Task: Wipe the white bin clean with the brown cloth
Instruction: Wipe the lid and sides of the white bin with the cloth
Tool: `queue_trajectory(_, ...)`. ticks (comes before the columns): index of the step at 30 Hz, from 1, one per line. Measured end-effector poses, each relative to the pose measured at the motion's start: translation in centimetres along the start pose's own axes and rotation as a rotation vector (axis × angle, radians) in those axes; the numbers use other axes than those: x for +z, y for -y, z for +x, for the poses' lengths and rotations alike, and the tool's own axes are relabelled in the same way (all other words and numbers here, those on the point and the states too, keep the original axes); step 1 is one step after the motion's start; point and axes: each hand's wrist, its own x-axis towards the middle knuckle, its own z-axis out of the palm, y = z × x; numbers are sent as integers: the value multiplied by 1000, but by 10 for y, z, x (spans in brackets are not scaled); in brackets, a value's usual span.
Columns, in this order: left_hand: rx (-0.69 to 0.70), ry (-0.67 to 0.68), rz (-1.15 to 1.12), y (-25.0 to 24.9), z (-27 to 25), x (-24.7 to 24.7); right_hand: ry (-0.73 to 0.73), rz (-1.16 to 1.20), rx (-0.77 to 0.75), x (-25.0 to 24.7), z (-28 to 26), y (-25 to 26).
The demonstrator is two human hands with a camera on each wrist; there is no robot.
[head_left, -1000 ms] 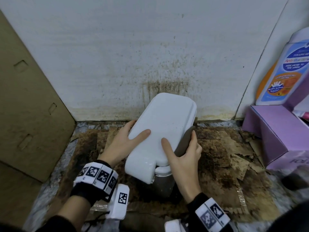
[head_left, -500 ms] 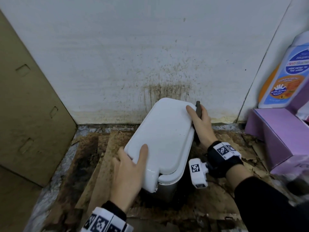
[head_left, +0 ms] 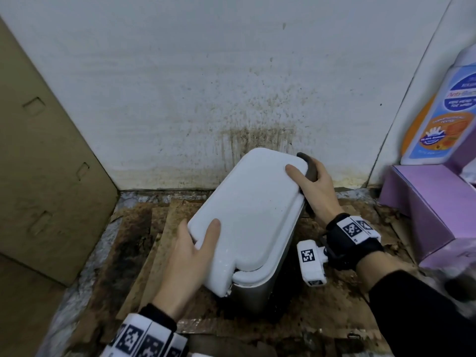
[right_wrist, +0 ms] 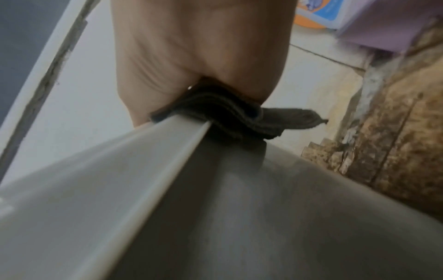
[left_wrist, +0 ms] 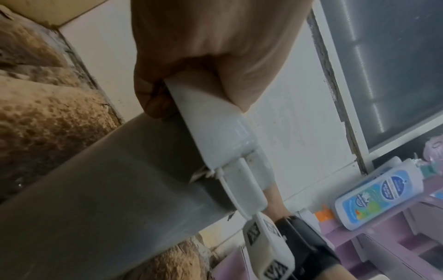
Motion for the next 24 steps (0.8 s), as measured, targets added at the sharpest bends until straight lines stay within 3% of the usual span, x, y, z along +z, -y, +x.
queue_trajectory(6,97,185,166,-5,35,-36,-298,-1,-14,5,-42,-9)
queue_trajectory(11,96,286,296,-16,70,-51,-513,-49,0,12,-83,-14)
queue_trajectory(18,175,226,406,0,83,-54,-510,-79,32,22,-100,-21)
queue_trajectory(24,181,47,307,8,75,-46,-453,-15,58,17,-92,-22)
